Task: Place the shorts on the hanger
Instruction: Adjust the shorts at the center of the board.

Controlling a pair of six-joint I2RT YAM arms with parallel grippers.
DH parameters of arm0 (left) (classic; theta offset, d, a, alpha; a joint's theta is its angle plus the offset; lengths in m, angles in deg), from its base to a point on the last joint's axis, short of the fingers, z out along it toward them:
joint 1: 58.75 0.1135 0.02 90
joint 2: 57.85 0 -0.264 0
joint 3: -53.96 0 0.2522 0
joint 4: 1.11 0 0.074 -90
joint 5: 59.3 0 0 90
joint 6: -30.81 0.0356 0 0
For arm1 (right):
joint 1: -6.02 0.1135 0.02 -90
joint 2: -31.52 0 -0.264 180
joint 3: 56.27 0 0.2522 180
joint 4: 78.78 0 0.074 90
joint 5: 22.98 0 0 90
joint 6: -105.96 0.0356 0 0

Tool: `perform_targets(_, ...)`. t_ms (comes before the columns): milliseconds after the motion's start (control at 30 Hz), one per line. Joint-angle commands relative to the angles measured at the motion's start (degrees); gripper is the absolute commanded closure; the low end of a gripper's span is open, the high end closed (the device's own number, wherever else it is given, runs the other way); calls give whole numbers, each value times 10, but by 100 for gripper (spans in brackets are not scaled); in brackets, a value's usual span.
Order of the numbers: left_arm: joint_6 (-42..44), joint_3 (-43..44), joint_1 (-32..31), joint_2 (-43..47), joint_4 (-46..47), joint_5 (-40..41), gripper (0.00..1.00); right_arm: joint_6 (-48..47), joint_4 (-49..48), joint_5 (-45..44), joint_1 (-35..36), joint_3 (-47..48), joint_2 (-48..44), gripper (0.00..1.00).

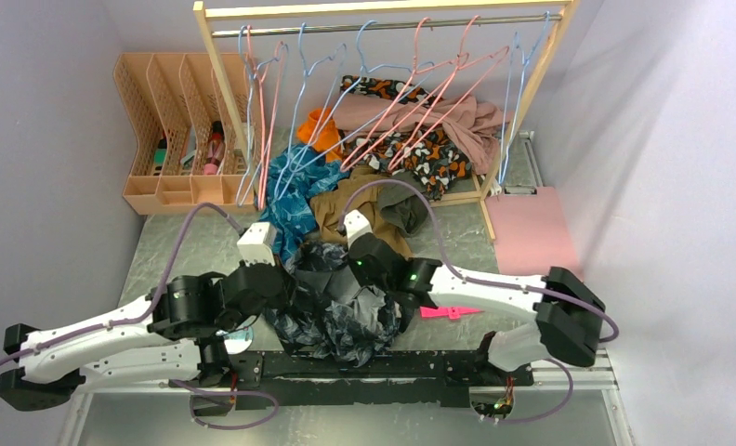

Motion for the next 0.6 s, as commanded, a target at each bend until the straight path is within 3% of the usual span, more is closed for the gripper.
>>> perform_targets(0,31,53,2,7,11,-10,93,3,65,-7,3,29,-81,100)
perform_targets(267,149,100,2,40,119,-74,93,54,209,80,4,103,-234,100)
perform_targets(567,189,89,2,-16,156,-72,93,121,302,-29,4,112,-328,100)
